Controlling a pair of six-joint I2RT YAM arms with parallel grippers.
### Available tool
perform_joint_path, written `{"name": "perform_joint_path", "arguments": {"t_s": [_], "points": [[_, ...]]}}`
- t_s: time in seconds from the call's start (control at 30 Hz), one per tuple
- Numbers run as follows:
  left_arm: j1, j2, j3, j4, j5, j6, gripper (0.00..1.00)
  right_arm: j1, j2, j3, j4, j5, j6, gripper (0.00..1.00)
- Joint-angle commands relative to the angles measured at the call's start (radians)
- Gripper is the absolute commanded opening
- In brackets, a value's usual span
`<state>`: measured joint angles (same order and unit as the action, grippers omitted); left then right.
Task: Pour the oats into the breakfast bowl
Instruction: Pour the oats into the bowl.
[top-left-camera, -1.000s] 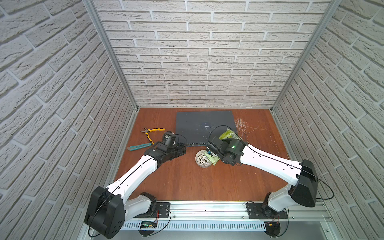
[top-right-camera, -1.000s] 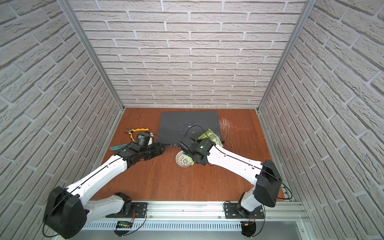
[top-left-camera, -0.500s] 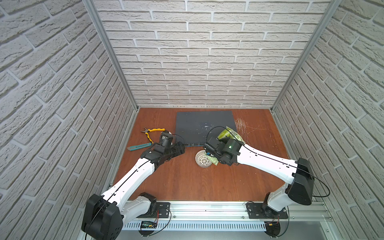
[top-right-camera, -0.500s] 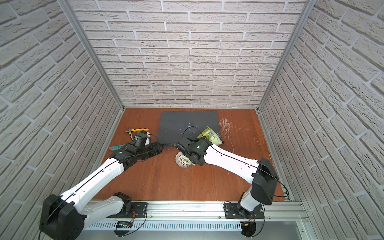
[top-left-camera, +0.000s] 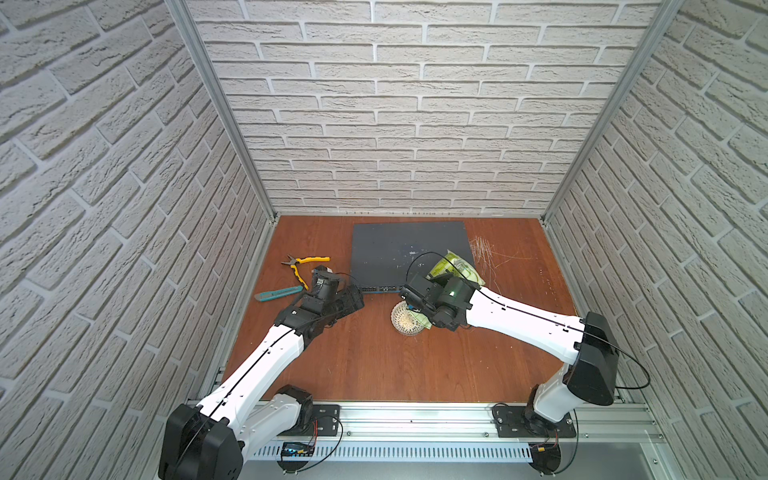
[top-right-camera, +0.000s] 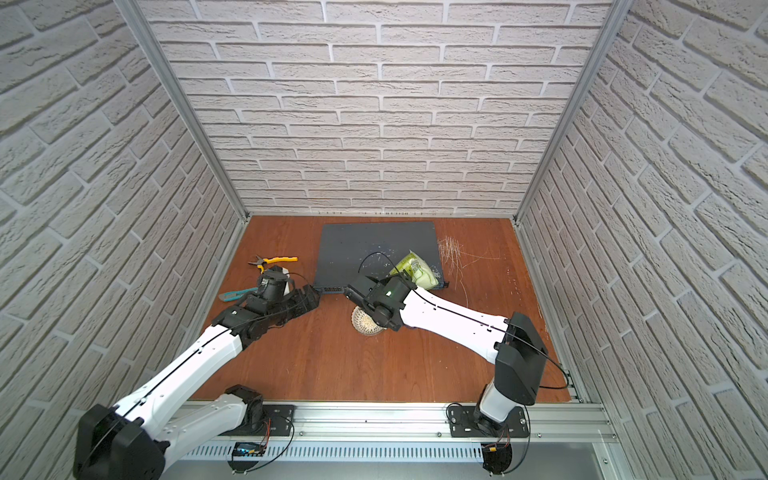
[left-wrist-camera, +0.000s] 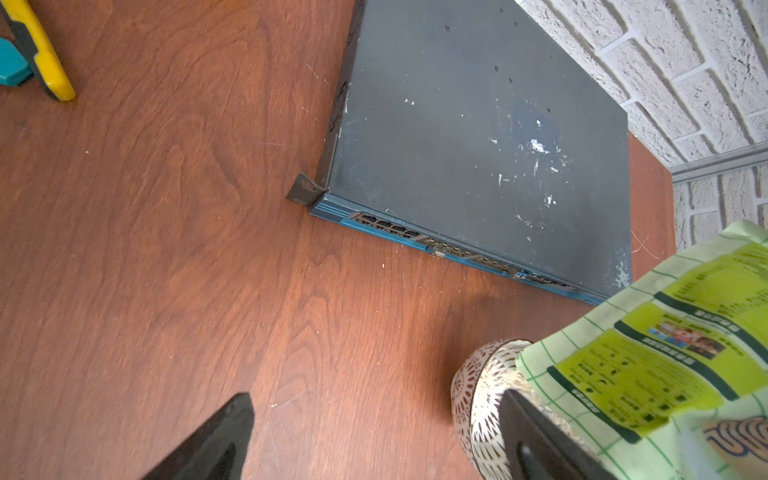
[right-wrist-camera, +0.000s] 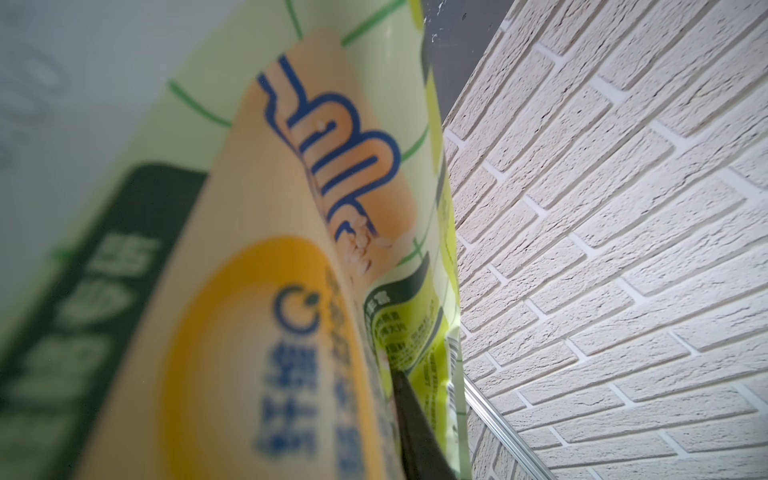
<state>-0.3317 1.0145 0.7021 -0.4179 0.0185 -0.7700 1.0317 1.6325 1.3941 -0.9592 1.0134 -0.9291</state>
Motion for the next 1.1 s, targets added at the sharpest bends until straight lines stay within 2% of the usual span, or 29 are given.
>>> {"name": "perform_joint_path", "arguments": {"t_s": [0.0,0.17,1.07], "points": [[0.010,-0.004,-0.012,0.011,-0.004,-0.007,0.95,0.015,-0.015,0.052,0.035,0.170,-0.024,0.03],[0.014,-0.003,-0.016,0.011,-0.008,-0.014,0.98,0.019,-0.019,0.049,0.037,0.193,-0.048,0.04],[0.019,-0.001,-0.017,0.000,-0.007,-0.020,0.98,0.044,0.001,0.076,0.015,0.265,-0.078,0.04]]}}
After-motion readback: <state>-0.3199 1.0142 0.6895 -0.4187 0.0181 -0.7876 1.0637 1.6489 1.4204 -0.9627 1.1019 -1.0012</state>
